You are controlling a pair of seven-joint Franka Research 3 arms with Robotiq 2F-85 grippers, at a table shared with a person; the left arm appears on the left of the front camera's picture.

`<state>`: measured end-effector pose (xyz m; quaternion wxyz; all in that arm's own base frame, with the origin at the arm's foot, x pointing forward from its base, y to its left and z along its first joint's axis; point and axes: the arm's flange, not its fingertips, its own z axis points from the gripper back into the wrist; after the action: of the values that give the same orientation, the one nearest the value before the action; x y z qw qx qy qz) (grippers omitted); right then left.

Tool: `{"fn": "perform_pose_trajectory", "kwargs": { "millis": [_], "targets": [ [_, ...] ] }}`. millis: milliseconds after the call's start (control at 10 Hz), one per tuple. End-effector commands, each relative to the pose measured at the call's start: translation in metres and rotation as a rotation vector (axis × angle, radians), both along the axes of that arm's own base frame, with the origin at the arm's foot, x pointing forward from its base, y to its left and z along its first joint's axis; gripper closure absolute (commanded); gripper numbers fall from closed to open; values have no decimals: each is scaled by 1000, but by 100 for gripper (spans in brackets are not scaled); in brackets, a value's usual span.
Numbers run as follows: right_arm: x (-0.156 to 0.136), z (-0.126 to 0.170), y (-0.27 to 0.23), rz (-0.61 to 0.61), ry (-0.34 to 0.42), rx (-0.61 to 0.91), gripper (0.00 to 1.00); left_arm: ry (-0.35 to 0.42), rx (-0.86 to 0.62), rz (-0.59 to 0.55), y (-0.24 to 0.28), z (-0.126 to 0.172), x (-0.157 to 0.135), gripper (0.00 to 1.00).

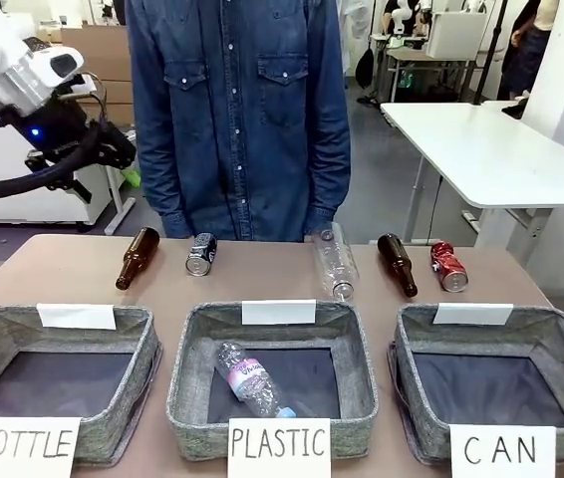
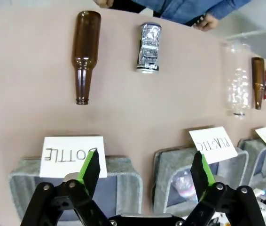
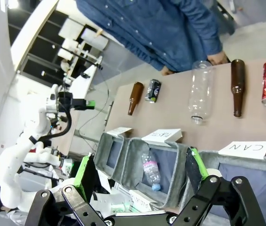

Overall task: Sort the can waste into the basket.
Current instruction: Pick up the can waste from the table and place it in the right Fabric basket.

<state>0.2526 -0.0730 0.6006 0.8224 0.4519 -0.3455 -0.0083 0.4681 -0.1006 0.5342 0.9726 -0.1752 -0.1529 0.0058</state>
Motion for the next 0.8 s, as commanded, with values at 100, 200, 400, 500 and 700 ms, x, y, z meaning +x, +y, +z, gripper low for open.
{"fn": "perform_pose_trajectory", "kwargs": {
  "millis": [100, 200, 400, 500, 700],
  "targets": [
    [2, 0, -1, 17, -28, 7, 0, 12, 105, 207, -71, -76, 58, 0],
    [2, 0, -1, 17, -28, 7, 0, -50, 156, 255, -89, -95, 74, 0],
    [2, 0, -1, 17, -28, 7, 0, -63, 190, 228, -104, -121, 92, 0],
    [2, 0, -1, 17, -28, 7, 0, -39, 181, 174, -109, -139, 98, 0],
    [2, 0, -1, 17, -28, 7, 0, -96, 186, 75, -113, -170, 107, 0]
  ]
}}
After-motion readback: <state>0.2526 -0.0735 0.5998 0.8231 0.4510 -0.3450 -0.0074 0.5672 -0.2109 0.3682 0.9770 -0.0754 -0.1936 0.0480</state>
